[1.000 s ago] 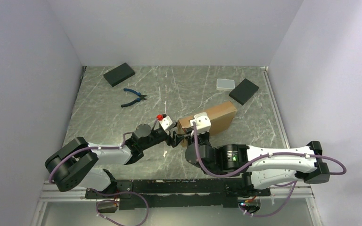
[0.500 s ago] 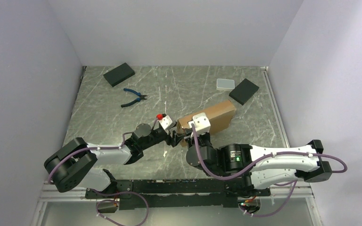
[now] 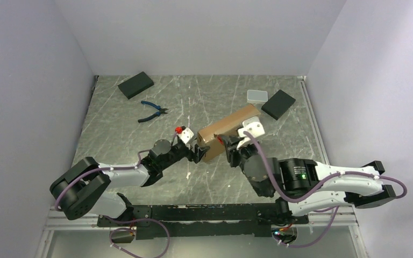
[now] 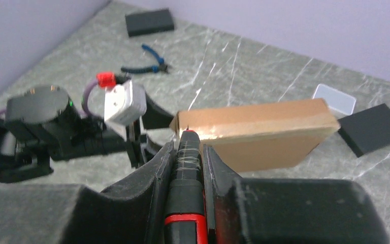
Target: Unpack the express box
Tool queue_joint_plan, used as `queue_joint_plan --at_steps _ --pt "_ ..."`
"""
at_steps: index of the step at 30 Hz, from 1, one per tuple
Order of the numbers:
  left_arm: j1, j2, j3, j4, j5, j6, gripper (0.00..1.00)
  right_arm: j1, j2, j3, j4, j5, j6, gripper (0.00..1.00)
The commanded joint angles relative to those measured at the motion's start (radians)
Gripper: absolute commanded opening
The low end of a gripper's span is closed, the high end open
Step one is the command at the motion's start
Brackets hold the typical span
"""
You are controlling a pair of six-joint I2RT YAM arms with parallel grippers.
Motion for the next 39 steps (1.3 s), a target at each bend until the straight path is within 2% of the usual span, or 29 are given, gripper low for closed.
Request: queue_joint_plan --at_steps 1,4,7,10,15,17,19,22,25,28,31,33,35,37,39 --pt "0.002 -0.033 0.003 -0.045 -0.003 -0.001 0.74 -0.032 -0.046 -0.010 0.309 0.109 -0.308 0.00" --pt "0.003 -0.065 -0.007 -0.064 0.007 -0.011 0.79 -0.127 -0.078 -0.044 0.366 0.051 -0.389 0.00" --pt "0.002 -0.107 -0.020 -0.093 0.010 -0.022 0.84 -0.300 -0.093 -0.055 0.306 -0.054 -0.332 0.00" --pt "0.002 -0.152 -0.027 -0.132 0.010 -0.032 0.87 -0.423 -0.086 -0.064 0.279 -0.109 -0.317 0.00" --pt "0.002 -0.246 -0.045 -0.189 0.012 -0.062 0.89 -0.556 -0.004 0.004 0.147 0.021 -0.295 0.00" --pt "0.002 -0.297 -0.044 -0.247 0.020 -0.076 0.89 -0.671 0.052 0.059 0.019 0.038 -0.214 0.00" --pt "0.002 -0.351 -0.032 -0.319 0.005 -0.083 0.89 -0.857 0.087 0.090 -0.084 -0.044 -0.116 0.00" --pt "0.002 -0.449 -0.009 -0.451 -0.021 -0.092 0.90 -1.061 0.088 0.059 -0.143 -0.189 0.002 0.00" --pt "0.002 -0.539 0.011 -0.552 -0.022 -0.110 0.90 -1.277 0.083 0.006 -0.189 -0.413 0.137 0.00" --pt "0.004 -0.615 0.029 -0.633 -0.019 -0.133 0.90 -1.525 0.049 -0.090 -0.167 -0.747 0.211 0.00" --pt "0.003 -0.691 0.045 -0.711 -0.013 -0.141 0.92 -1.817 -0.008 -0.223 -0.096 -1.037 0.288 0.00" --pt "0.004 -0.727 0.062 -0.761 -0.032 -0.146 0.95 -1.921 -0.055 -0.321 -0.037 -1.175 0.350 0.00" --pt "0.004 -0.750 0.099 -0.827 -0.070 -0.155 0.98 -1.988 -0.068 -0.440 0.055 -1.308 0.429 0.00" --pt "0.004 -0.752 0.171 -0.906 -0.116 -0.179 1.00 -2.091 -0.056 -0.564 0.176 -1.507 0.501 0.00" --pt "0.004 -0.731 0.270 -1.001 -0.133 -0.180 0.99 -2.174 -0.040 -0.712 0.382 -1.728 0.603 0.00"
